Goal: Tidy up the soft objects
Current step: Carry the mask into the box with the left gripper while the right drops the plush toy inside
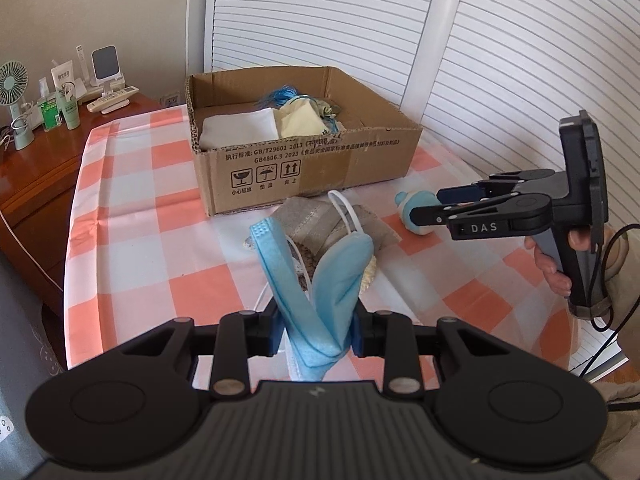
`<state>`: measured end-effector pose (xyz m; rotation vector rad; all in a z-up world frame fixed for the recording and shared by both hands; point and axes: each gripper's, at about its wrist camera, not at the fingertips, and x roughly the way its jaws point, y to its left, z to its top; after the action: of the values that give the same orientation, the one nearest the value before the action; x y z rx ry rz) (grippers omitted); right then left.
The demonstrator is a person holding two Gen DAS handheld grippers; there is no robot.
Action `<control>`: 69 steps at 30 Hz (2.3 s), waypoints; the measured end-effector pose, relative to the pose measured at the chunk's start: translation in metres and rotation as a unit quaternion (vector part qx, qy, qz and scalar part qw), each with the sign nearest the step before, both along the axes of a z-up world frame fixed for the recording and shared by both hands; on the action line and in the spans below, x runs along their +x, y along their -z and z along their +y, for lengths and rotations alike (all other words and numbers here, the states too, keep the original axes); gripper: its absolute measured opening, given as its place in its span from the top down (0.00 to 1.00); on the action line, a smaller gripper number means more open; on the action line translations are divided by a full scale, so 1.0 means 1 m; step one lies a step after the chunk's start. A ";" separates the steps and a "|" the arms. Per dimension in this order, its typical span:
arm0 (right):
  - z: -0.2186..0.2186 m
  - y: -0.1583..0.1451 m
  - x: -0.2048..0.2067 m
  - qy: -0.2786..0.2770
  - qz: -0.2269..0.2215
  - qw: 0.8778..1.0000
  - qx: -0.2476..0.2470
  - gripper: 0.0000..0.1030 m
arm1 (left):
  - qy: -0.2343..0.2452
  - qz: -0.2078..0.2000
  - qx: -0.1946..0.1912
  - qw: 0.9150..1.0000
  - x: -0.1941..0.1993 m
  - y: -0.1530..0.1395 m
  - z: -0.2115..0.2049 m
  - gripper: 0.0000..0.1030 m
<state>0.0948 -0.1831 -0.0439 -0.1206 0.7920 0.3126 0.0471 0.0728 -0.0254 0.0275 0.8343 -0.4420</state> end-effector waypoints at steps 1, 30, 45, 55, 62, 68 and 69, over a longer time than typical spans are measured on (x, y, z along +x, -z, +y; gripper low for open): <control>0.002 0.003 0.002 -0.001 0.003 1.000 -0.003 0.41 | 0.001 0.000 0.000 1.000 0.000 -0.001 0.000 0.71; -0.005 -0.053 -0.008 -0.028 -0.026 0.999 -0.007 0.52 | 0.027 -0.013 0.021 0.999 0.006 -0.016 0.000 0.71; 0.013 -0.104 0.050 -0.042 -0.082 0.996 -0.020 0.52 | 0.032 -0.045 0.035 0.998 0.040 -0.045 -0.006 0.71; 0.019 -0.092 0.092 -0.019 -0.054 0.998 0.023 0.02 | 0.033 -0.071 0.052 0.996 0.093 -0.064 -0.023 0.71; 0.015 -0.085 0.069 0.015 -0.044 0.998 0.039 0.00 | 0.022 -0.063 0.064 0.996 0.148 -0.064 -0.034 0.71; 0.024 -0.073 0.043 0.024 -0.044 0.998 -0.024 0.00 | 0.003 -0.037 0.075 0.996 0.210 -0.054 -0.045 0.71; 0.024 -0.071 0.040 0.022 -0.045 0.998 -0.026 0.00 | -0.003 -0.036 0.078 0.996 0.219 -0.053 -0.047 0.71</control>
<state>0.1343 -0.1592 0.0275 -0.1649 0.7132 0.2439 0.2664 0.0257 0.0276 0.1841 0.7969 -0.3678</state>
